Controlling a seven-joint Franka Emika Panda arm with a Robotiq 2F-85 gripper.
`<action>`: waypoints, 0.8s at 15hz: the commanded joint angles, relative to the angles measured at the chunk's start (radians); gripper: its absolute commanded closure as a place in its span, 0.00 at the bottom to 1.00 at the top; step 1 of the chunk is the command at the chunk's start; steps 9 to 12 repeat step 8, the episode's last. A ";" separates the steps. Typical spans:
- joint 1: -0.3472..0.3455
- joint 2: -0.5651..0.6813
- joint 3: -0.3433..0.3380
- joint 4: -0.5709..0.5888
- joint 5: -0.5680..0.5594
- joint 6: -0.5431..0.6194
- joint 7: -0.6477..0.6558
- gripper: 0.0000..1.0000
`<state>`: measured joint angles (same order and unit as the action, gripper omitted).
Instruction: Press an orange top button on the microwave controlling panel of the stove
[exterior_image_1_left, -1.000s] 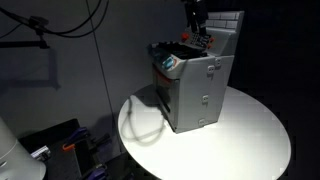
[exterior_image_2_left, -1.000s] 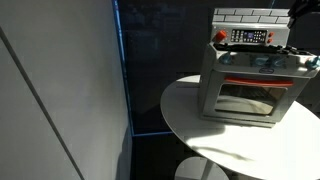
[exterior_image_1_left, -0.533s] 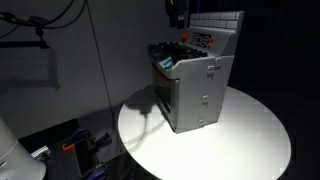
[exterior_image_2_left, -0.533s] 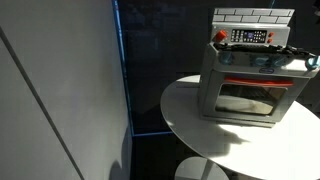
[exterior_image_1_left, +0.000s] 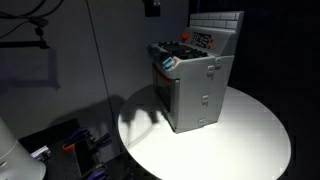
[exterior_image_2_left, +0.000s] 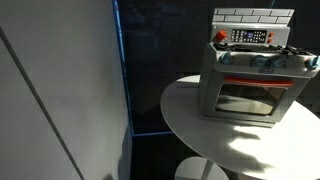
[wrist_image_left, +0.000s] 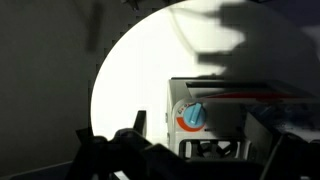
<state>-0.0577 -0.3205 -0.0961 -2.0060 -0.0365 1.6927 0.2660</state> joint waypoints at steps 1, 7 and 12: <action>-0.020 -0.059 0.005 -0.002 0.015 -0.097 -0.060 0.00; -0.025 -0.063 0.015 0.003 0.007 -0.114 -0.046 0.00; -0.025 -0.063 0.015 0.003 0.007 -0.114 -0.047 0.00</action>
